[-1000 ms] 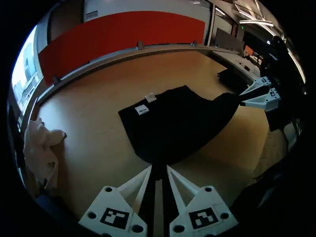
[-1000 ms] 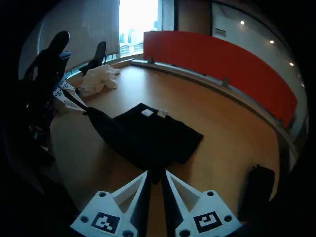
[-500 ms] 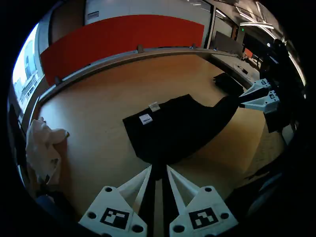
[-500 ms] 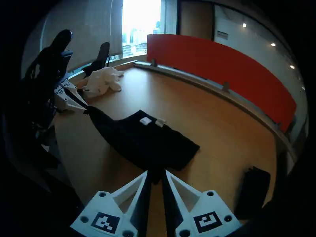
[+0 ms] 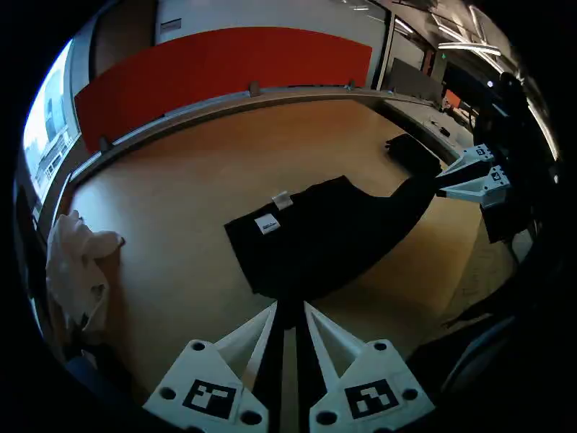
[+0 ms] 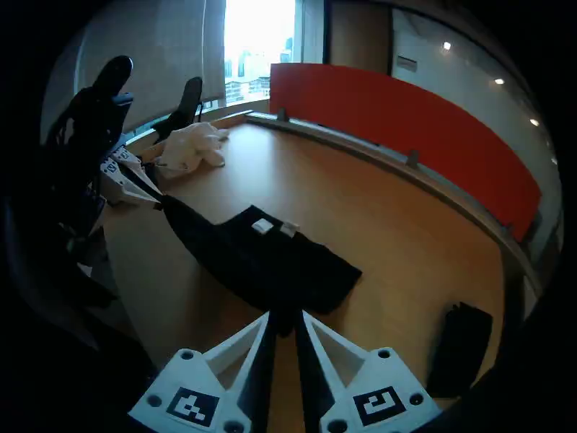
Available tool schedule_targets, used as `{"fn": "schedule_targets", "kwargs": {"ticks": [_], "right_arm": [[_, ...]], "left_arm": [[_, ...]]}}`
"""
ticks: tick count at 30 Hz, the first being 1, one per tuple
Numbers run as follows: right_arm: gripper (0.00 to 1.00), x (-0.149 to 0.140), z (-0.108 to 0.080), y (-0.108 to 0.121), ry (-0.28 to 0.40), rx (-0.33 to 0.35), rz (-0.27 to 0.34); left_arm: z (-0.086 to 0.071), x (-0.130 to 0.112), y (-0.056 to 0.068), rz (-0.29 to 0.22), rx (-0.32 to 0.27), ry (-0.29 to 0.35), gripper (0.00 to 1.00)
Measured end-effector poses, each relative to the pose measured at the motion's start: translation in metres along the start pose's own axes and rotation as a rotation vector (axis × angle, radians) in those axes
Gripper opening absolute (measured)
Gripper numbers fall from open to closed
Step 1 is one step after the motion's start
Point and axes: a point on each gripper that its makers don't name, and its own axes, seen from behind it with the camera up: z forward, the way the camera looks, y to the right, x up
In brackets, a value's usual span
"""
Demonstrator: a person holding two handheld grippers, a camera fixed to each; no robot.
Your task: Fold towel
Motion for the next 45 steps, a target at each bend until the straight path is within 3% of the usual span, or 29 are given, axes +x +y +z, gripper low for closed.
{"fn": "schedule_targets", "kwargs": {"ticks": [5, 11, 26, 45], "right_arm": [[0.18, 0.001, 0.004, 0.003, -0.002, 0.001, -0.002], [0.18, 0.004, 0.017, 0.013, -0.011, 0.001, -0.011], [0.18, -0.001, 0.066, 0.051, -0.078, -0.025, 0.011], [0.18, -0.021, 0.110, 0.068, -0.150, -0.033, 0.058]], "left_arm": [[0.004, 0.003, -0.001, 0.000, -0.003, 0.001, 0.10], [0.016, 0.009, -0.010, -0.004, 0.008, 0.002, 0.10], [0.072, 0.019, -0.035, -0.047, 0.026, -0.044, 0.10], [0.121, 0.015, -0.052, -0.011, 0.050, -0.073, 0.11]]}}
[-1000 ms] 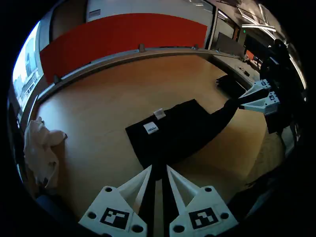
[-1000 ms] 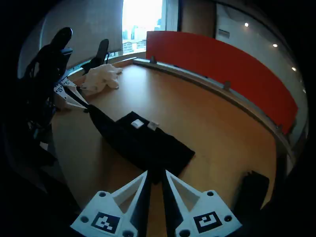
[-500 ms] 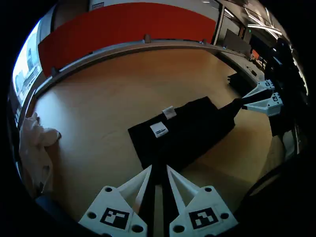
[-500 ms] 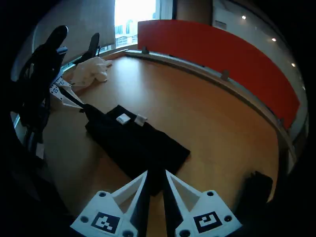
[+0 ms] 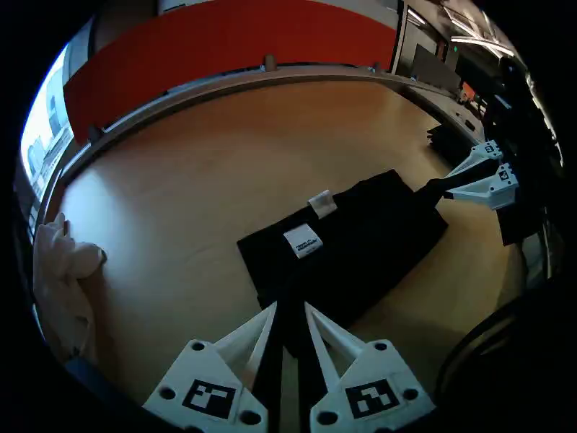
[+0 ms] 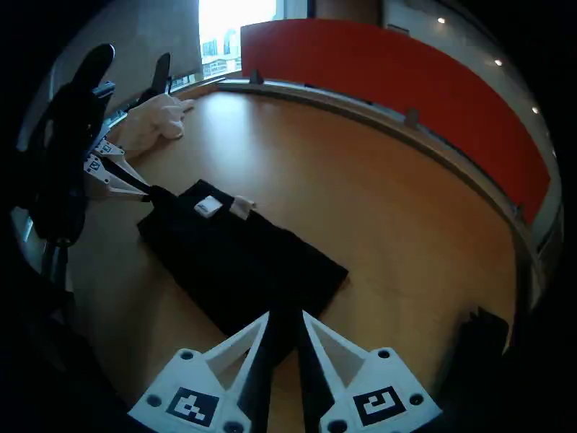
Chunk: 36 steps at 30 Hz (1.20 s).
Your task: Fold towel
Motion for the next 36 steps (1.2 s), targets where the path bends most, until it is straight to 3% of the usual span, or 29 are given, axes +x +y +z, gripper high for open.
{"fn": "schedule_targets", "kwargs": {"ticks": [9, 11, 17, 21, 25, 36], "right_arm": [[0.19, -0.007, 0.020, 0.005, -0.026, -0.014, 0.043], [0.20, -0.009, 0.023, 0.007, -0.030, -0.021, 0.047], [0.44, -0.014, 0.030, 0.012, -0.038, -0.042, 0.043], [0.60, -0.016, 0.034, 0.017, -0.044, -0.062, 0.037], [0.61, -0.016, 0.036, 0.021, -0.045, -0.074, 0.032], [0.67, -0.006, 0.041, 0.034, -0.037, -0.106, 0.025]], "left_arm": [[0.023, -0.001, -0.009, 0.010, 0.027, -0.016, 0.12], [0.026, -0.002, -0.010, 0.010, 0.032, -0.015, 0.18], [0.033, -0.004, -0.020, 0.023, 0.073, -0.010, 0.39], [0.036, -0.006, -0.026, 0.032, 0.099, -0.015, 0.45], [0.036, -0.005, -0.029, 0.030, 0.108, -0.015, 0.56], [0.037, 0.005, -0.040, 0.033, 0.129, -0.009, 0.56]]}}
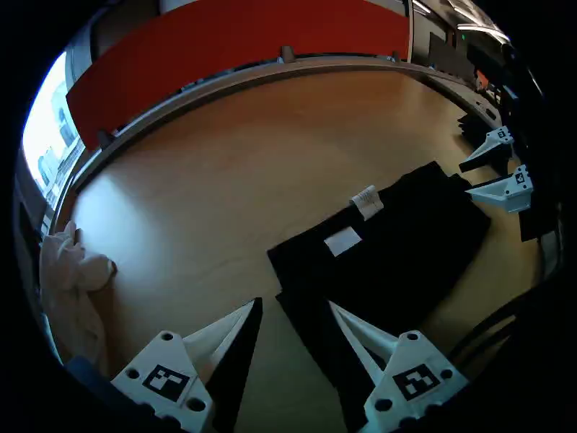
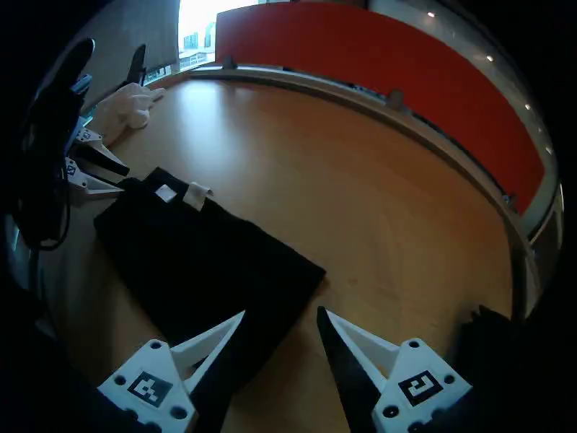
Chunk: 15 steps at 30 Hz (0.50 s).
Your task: Fold towel
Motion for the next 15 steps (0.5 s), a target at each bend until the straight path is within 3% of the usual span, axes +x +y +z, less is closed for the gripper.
{"fn": "schedule_targets", "kwargs": {"ticks": [8, 15], "right_arm": [[0.67, 0.019, 0.003, 0.015, 0.024, -0.026, -0.005], [0.67, 0.031, 0.001, 0.026, 0.043, -0.048, -0.003]], "left_arm": [[0.001, 0.015, -0.010, 0.007, 0.018, 0.015, 0.56], [-0.004, 0.025, -0.023, -0.021, 0.043, 0.033, 0.56]]}}
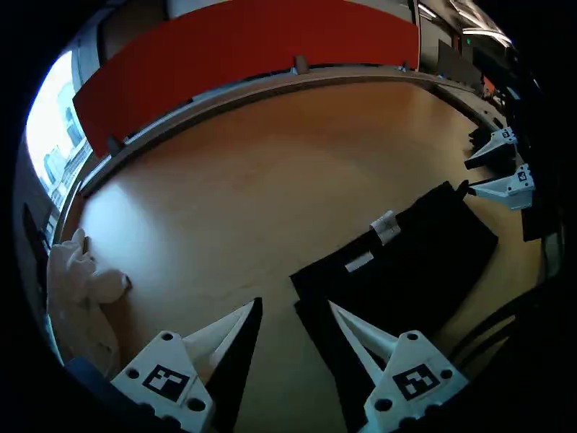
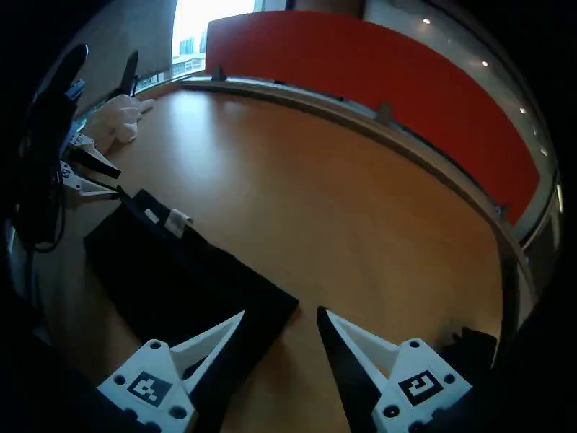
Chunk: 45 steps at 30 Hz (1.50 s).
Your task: Fold towel
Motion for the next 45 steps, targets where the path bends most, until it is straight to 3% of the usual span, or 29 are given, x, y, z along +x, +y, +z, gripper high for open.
{"fn": "schedule_targets", "kwargs": {"ticks": [6, 8, 10, 14, 18, 29, 45], "right_arm": [[0.68, 0.001, -0.003, 0.004, 0.006, -0.011, -0.001], [0.76, -0.001, -0.005, 0.004, 0.006, -0.014, 0.002], [0.84, -0.003, -0.006, 0.002, 0.007, -0.011, 0.007], [0.87, -0.006, -0.010, -0.003, 0.010, -0.006, 0.018], [0.94, -0.009, -0.014, -0.007, 0.016, -0.006, 0.024], [0.94, -0.014, -0.023, -0.018, 0.024, 0.005, 0.042], [0.94, -0.039, -0.044, -0.037, 0.016, 0.020, 0.069]], "left_arm": [[-0.005, 0.001, -0.007, -0.021, 0.009, 0.005, 0.57], [-0.006, -0.001, -0.007, -0.028, 0.004, 0.005, 0.77], [-0.007, -0.003, -0.004, -0.037, -0.005, 0.005, 0.78], [-0.010, -0.007, -0.001, -0.049, -0.015, 0.006, 0.95], [-0.013, -0.011, 0.003, -0.051, -0.025, 0.004, 0.95], [-0.023, -0.016, 0.004, -0.073, -0.024, 0.007, 0.95], [-0.044, -0.050, 0.017, -0.123, -0.029, -0.008, 0.95]]}}
